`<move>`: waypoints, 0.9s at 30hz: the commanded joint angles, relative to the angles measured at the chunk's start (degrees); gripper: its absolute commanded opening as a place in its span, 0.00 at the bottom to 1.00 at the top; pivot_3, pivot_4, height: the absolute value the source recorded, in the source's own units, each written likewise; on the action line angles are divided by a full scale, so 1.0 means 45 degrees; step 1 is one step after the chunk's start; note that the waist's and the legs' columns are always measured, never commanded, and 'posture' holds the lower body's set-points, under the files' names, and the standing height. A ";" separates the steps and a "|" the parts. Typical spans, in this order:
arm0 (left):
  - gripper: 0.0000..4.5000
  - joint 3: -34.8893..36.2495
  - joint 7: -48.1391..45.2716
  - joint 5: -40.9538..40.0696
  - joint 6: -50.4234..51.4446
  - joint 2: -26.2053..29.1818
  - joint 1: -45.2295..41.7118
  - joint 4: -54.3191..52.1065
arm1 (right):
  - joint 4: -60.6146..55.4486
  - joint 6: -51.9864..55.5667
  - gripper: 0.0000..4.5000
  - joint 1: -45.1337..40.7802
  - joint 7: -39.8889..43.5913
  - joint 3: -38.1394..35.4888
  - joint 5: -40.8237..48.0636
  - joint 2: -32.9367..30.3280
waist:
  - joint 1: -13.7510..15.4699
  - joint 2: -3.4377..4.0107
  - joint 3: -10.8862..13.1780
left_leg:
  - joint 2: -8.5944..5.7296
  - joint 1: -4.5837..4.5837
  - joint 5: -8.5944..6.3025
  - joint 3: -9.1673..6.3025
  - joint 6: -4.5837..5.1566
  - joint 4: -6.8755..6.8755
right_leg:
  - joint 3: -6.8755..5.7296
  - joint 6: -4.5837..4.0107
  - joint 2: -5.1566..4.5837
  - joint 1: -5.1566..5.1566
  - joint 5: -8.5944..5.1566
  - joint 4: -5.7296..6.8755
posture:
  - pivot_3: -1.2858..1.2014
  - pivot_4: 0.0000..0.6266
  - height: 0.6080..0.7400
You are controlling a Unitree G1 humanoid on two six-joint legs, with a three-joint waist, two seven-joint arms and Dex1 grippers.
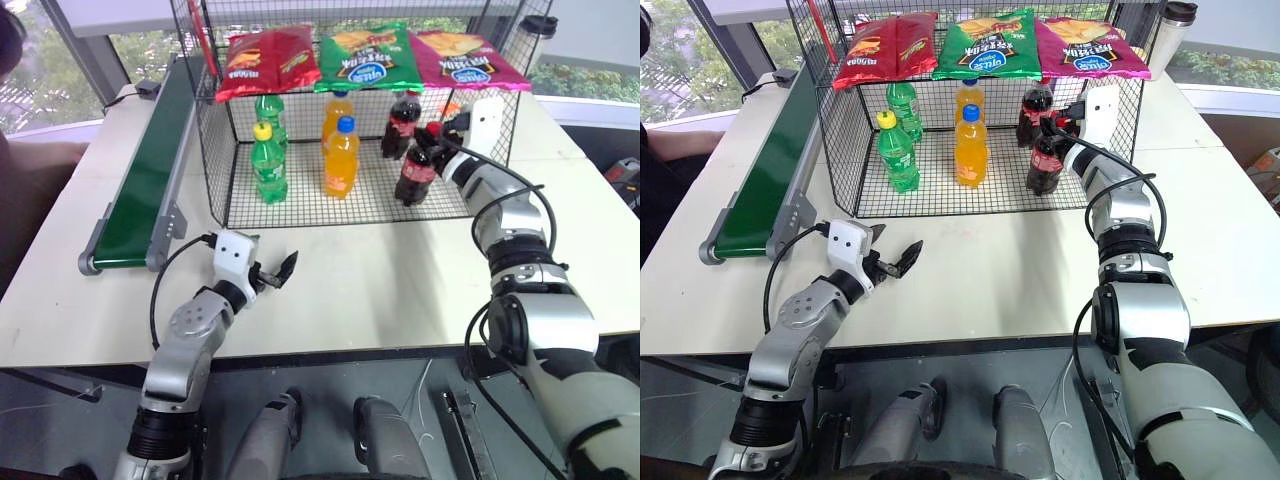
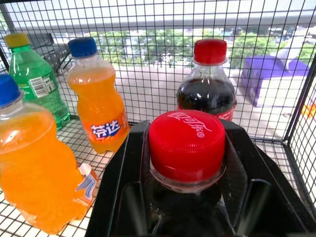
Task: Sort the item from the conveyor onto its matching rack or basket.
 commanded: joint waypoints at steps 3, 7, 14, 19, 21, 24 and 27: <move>1.00 -0.0120 -0.0016 0.0008 -0.0094 0.0045 -0.0049 -0.0601 | -0.0377 -0.0268 0.98 -0.0544 0.0440 -0.0229 0.0037 -0.0063 | 0.0000 0.0001 -0.0001 | 0.0000 0.0005 0.0000 -0.0001 0.0000 0.0000 | 0.0001 0.0000 0.0001 0.0005 0.0000 0.0001 | 0.52 0.24 0.98; 1.00 -0.0165 -0.0029 0.0006 -0.0104 0.0051 -0.0022 -0.0586 | -0.0905 0.0011 0.98 -0.0412 0.0577 -0.0201 0.0019 -0.0179 | 0.0001 0.0001 -0.0001 | 0.0000 0.0005 0.0000 -0.0001 -0.0001 0.0000 | 0.0002 -0.0001 0.0001 0.0005 0.0000 0.0001 | 0.52 0.24 0.98; 1.00 -0.0235 -0.0186 0.0000 -0.0189 0.0133 -0.0007 -0.0537 | -0.3946 0.1877 0.98 0.0993 0.1581 -0.0009 0.0225 -0.0804 | 0.0051 0.0002 -0.0001 | 0.0000 0.0003 -0.0001 -0.0003 -0.0001 0.0001 | 0.0003 -0.0003 0.0000 0.0005 -0.0002 0.0000 | 0.52 0.24 0.98; 1.00 -0.0328 -0.0538 -0.0001 -0.0295 0.0329 -0.0067 -0.0415 | -0.7018 0.3747 0.98 0.2833 0.2106 0.0011 0.0432 -0.1567 | 0.0047 0.0003 -0.0003 | 0.0000 0.0003 -0.0002 -0.0004 -0.0002 0.0002 | 0.0005 -0.0034 -0.0003 0.0005 -0.0019 0.0001 | 0.52 0.24 0.98; 1.00 -0.0363 -0.0712 -0.0079 -0.0283 0.0390 -0.0112 -0.0374 | -0.7893 0.4482 0.98 0.3420 0.2319 -0.0049 0.0666 -0.1793 | 0.0038 0.0007 -0.0005 | 0.0001 0.0004 -0.0002 -0.0003 -0.0002 0.0002 | 0.0006 -0.0034 -0.0004 0.0005 -0.0019 0.0003 | 0.52 0.24 0.98; 1.00 -0.0363 -0.0950 -0.0278 -0.0091 0.0393 -0.0206 -0.0342 | -1.0211 0.6134 0.98 0.5190 0.3384 0.0217 0.1734 -0.1919 | 0.0042 0.0008 -0.0010 | 0.0007 0.0005 -0.0002 -0.0002 -0.0002 0.0002 | 0.0006 -0.0035 -0.0003 0.0005 -0.0018 0.0003 | 0.52 0.24 0.98; 1.00 -0.0346 -0.1146 -0.0351 -0.0065 0.0396 -0.0297 -0.0257 | -1.2113 0.6641 0.98 0.6848 0.3619 0.0885 0.1992 -0.1587 | 0.0048 0.0007 -0.0013 | 0.0018 0.0004 -0.0005 -0.0008 -0.0002 -0.0001 | 0.0002 -0.0036 -0.0001 0.0007 -0.0021 0.0001 | 0.52 0.24 0.98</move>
